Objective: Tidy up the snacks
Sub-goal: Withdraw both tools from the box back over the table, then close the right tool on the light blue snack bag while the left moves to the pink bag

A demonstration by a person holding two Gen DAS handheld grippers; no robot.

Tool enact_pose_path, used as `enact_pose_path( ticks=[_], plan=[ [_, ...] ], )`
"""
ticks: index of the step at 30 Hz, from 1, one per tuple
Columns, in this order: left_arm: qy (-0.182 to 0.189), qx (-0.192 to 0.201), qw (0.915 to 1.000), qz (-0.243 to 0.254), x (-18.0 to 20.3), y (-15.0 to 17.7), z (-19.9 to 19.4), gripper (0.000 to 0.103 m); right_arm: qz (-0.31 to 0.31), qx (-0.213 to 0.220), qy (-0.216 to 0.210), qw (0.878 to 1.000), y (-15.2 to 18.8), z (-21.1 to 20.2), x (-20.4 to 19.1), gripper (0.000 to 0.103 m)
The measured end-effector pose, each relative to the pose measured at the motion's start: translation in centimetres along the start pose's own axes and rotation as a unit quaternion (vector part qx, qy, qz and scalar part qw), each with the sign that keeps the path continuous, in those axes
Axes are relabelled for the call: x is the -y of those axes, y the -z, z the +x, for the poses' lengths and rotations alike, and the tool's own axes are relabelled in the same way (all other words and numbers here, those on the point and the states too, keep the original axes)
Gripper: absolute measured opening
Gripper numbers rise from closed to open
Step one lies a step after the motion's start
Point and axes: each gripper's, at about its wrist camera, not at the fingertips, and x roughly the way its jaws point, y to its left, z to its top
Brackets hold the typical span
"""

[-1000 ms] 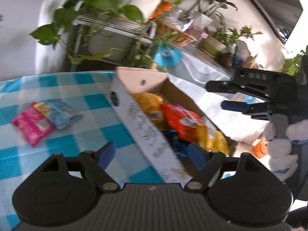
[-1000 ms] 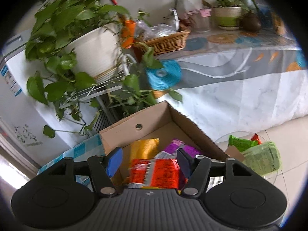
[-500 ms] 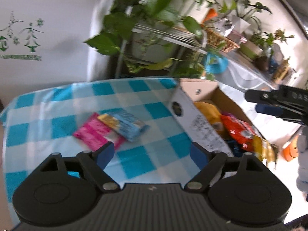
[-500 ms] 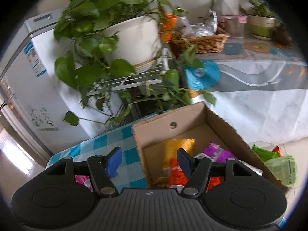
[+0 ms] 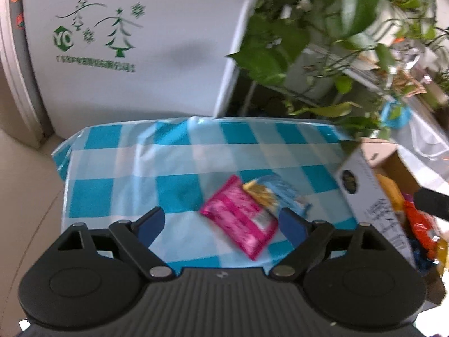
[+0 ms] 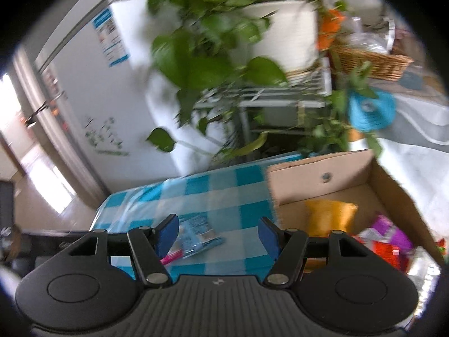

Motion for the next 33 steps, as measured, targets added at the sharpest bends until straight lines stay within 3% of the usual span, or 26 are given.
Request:
enact_pose_path(
  ticks=[8,20,24,33],
  plan=[
    [-0.019,-0.014,0.9989,-0.041,-2.1,-1.5,2.5,0.088,-0.039,-0.037,-0.030,0.998,0.1,4.8,-2.6,0.069],
    [-0.035,-0.036,0.9963,-0.070,-2.7,-3.4,7.6,0.088,-0.063,-0.100,-0.010,0.993,1.3,13.6,-3.5,0.070],
    [-0.036,-0.036,0.9951,-0.085,-2.6,-4.0,8.9,0.088,-0.059,-0.101,-0.009,0.993,1.3,15.3,-3.4,0.070],
    [-0.054,-0.034,0.9978,-0.015,-0.7,-3.5,10.5,0.091,-0.065,-0.122,-0.026,0.990,1.9,17.1,-3.7,0.070]
  ],
)
